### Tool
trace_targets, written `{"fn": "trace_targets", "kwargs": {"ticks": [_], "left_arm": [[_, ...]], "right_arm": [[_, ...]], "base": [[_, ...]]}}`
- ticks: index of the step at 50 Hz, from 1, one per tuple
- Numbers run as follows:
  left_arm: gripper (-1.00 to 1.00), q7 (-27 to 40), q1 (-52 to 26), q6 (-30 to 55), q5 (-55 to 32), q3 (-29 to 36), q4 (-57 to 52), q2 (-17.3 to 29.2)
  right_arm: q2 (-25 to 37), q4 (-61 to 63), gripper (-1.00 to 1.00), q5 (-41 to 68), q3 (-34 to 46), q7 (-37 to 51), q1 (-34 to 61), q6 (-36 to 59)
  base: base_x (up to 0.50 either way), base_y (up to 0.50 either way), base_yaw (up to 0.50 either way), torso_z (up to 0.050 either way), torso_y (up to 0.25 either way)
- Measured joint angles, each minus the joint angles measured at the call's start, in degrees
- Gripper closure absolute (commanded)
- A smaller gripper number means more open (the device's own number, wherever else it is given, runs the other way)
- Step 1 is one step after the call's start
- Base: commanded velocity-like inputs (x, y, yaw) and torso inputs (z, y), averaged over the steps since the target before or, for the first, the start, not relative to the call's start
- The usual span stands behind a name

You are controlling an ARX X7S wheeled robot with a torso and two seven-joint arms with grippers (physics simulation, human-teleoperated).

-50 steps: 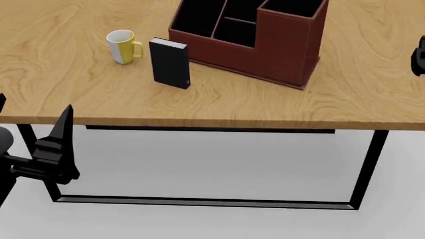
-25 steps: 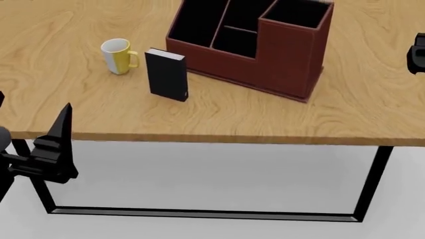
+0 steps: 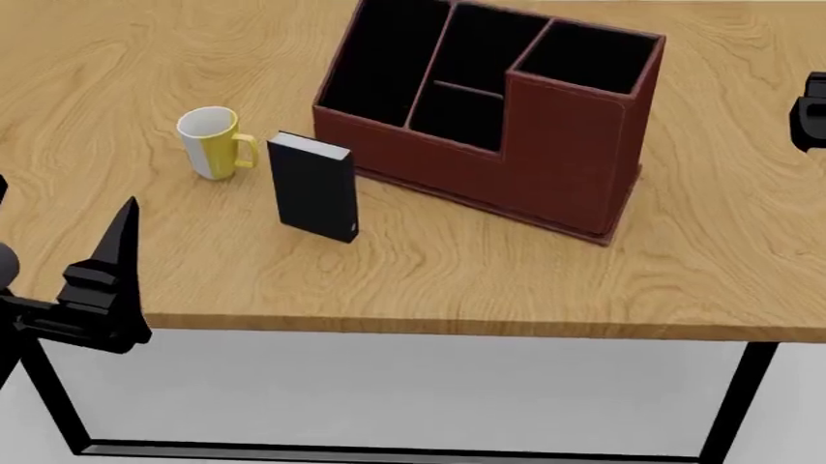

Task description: Pick up the book and place it in the back compartment of the caddy.

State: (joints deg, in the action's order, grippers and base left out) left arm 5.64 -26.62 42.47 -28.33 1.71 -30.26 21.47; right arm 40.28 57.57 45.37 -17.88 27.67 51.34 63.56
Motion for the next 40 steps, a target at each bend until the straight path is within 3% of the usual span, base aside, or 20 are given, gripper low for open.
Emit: {"fn": "trace_targets", "kwargs": {"ticks": [40], "left_arm": [[-1.00, 0.2, -0.1, -1.0, -1.9, -1.1, 0.0, 0.1]], "right_arm": [[2.4, -0.4, -1.00, 3.6, 0.1, 3.0, -1.2, -2.2]], "base": [[0.34, 0.00, 0.00, 0.000, 0.001]]}}
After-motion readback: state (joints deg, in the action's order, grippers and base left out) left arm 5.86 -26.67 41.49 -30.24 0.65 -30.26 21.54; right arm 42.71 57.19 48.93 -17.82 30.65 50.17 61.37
